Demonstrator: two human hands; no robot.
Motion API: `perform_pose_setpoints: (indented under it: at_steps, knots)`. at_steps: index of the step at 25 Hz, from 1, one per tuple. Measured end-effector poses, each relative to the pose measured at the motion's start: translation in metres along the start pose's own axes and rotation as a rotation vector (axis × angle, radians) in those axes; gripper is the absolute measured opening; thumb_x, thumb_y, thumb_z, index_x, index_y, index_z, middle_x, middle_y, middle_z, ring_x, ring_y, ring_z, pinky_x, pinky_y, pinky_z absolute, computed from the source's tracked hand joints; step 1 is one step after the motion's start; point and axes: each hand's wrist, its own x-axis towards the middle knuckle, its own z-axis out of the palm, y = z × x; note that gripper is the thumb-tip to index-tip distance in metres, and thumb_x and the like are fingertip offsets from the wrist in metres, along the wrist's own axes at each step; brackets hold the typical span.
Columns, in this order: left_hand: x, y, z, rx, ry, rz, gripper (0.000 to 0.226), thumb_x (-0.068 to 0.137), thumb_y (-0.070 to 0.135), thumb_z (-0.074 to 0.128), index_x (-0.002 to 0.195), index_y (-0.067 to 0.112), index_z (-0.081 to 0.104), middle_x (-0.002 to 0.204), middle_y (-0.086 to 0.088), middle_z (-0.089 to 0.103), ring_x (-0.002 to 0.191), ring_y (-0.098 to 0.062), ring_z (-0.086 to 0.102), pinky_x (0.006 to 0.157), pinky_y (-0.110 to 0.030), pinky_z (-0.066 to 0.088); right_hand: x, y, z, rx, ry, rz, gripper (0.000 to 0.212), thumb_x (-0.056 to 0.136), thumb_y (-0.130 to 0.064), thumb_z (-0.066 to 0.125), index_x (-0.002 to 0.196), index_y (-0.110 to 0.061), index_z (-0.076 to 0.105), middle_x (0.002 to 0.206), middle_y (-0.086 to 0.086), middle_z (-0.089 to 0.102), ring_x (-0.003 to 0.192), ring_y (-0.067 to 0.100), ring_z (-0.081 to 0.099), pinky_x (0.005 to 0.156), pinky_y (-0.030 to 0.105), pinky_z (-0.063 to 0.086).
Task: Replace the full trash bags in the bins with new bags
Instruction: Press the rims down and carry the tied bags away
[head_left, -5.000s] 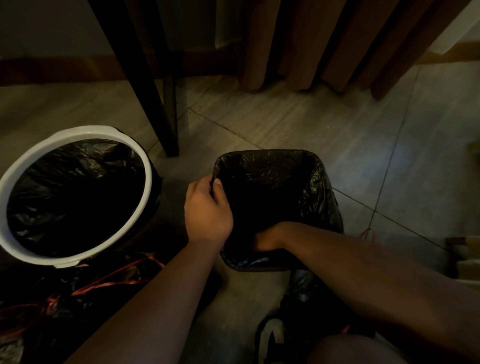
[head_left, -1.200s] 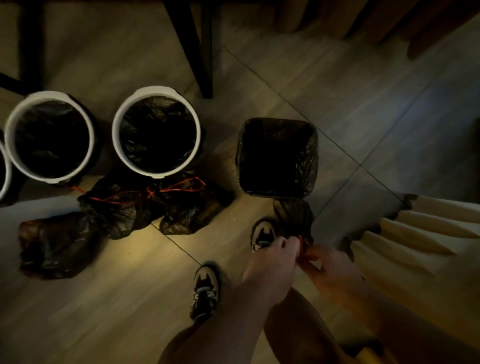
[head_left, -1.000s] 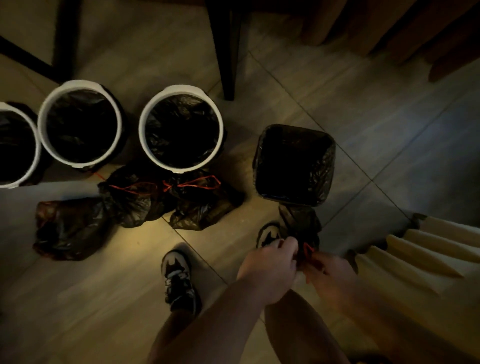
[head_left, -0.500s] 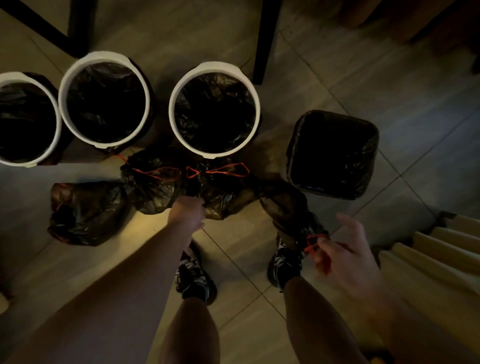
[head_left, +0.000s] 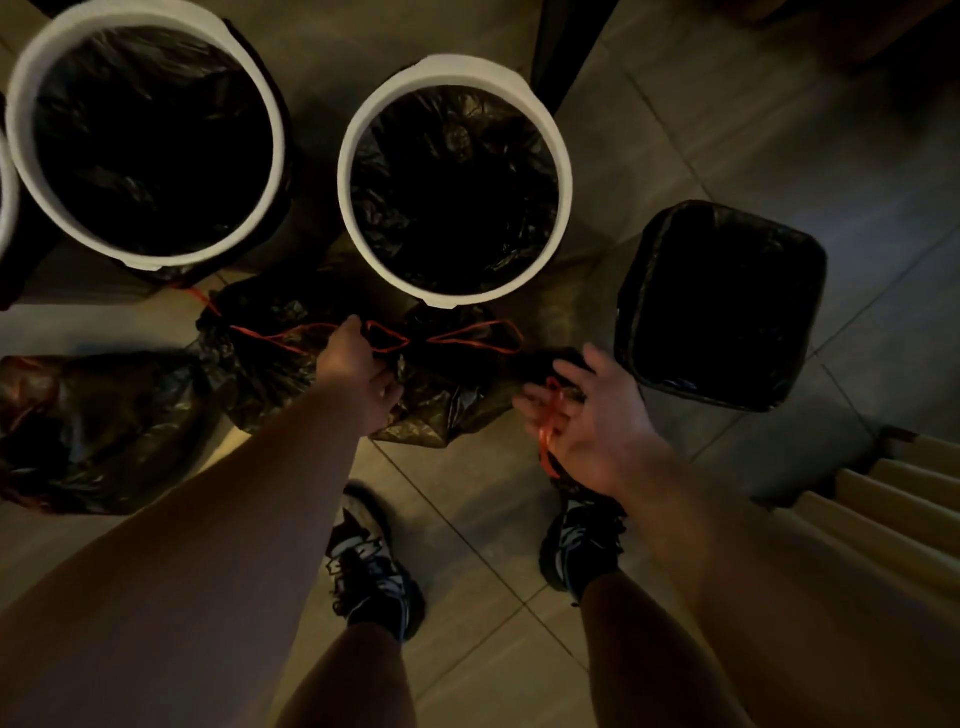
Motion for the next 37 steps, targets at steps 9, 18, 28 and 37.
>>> perform_pose_setpoints:
  at_steps: [9,18,28,37]
  knots:
    - [0.024,0.006,-0.004,-0.183,-0.07,-0.036,0.034,0.096,0.055,0.06,0.116,0.031,0.071,0.118,-0.003,0.076,0.117,-0.024,0.064,0.102,-0.044,0.046,0.076,-0.005,0.047,0.222,0.072,-0.031,0.056,0.096,-0.055,0.065,0.143,-0.025,0.054,0.119,0.017,0.069,0.106,0.034,0.074,0.102,0.044,0.056]
    - [0.003,-0.002,0.013,-0.236,-0.021,0.201,0.027,0.089,0.008,0.076,0.115,0.01,0.067,0.092,0.002,0.082,0.09,-0.01,0.079,0.079,-0.026,0.057,0.069,-0.003,0.047,0.236,0.037,-0.091,0.011,0.099,-0.007,0.059,0.101,-0.009,0.07,0.076,0.0,0.075,0.08,0.018,0.08,0.063,0.025,0.056]
    - [-0.079,-0.029,0.026,0.292,-0.321,0.646,0.016,0.095,0.026,0.067,0.1,0.015,0.077,0.09,0.002,0.079,0.096,-0.021,0.076,0.099,-0.05,0.058,-0.008,0.02,0.025,-0.058,-0.146,-0.402,0.055,0.091,-0.006,0.06,0.134,-0.041,0.06,0.084,0.009,0.075,0.084,0.026,0.076,0.079,0.045,0.055]
    - [-0.161,-0.05,0.038,0.53,-0.485,0.347,0.099,0.082,0.095,0.02,0.117,0.024,0.08,0.11,-0.001,0.08,0.103,-0.013,0.075,0.084,-0.029,0.058,-0.056,0.028,0.014,-0.171,-0.189,-0.408,0.072,0.083,-0.021,0.075,0.147,-0.034,0.045,0.125,0.013,0.075,0.111,0.03,0.076,0.091,0.046,0.061]
